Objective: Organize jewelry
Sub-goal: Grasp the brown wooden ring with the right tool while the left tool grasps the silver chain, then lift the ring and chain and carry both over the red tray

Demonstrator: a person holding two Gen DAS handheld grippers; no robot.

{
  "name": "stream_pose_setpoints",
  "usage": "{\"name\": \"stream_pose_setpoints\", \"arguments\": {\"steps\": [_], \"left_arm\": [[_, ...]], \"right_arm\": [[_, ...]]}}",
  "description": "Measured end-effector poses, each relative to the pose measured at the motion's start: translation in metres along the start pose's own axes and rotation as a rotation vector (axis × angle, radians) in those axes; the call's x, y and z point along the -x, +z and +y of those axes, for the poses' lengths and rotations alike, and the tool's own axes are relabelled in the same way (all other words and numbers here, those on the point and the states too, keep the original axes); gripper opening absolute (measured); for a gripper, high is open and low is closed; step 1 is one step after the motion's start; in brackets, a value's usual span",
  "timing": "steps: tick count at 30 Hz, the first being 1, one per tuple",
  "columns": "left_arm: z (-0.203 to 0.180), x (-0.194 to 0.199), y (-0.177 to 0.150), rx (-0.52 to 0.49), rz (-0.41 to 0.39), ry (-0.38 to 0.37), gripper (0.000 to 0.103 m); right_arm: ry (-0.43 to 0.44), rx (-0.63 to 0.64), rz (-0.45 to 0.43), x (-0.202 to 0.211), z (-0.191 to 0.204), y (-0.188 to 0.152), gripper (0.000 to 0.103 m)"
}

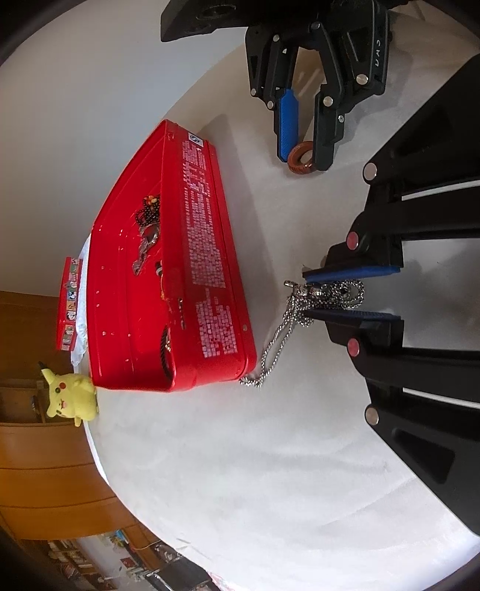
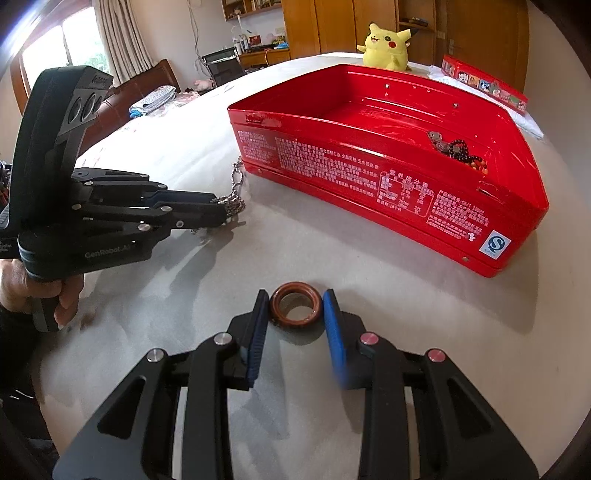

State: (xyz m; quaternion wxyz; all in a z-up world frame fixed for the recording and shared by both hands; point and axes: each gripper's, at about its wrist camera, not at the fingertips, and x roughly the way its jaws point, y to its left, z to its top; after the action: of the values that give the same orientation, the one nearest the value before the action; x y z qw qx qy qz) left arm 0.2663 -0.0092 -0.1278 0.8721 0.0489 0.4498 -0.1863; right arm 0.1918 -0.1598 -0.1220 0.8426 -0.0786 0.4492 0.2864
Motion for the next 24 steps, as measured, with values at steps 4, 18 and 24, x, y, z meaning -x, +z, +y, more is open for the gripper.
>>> {"name": "stream_pose_setpoints", "arguments": {"steps": [4, 18, 24], "left_arm": [[0.001, 0.005, 0.0, 0.003, -0.007, 0.001, 0.014], [-0.003, 0.024, 0.003, -0.004, -0.036, 0.011, 0.014], [-0.012, 0.043, 0.004, -0.018, -0.061, 0.02, 0.014]], "right_arm": [[0.0, 0.002, 0.002, 0.001, 0.001, -0.001, 0.028], [-0.005, 0.004, -0.014, 0.019, 0.003, 0.002, 0.028], [-0.01, 0.006, -0.03, 0.034, 0.008, 0.002, 0.028]]}}
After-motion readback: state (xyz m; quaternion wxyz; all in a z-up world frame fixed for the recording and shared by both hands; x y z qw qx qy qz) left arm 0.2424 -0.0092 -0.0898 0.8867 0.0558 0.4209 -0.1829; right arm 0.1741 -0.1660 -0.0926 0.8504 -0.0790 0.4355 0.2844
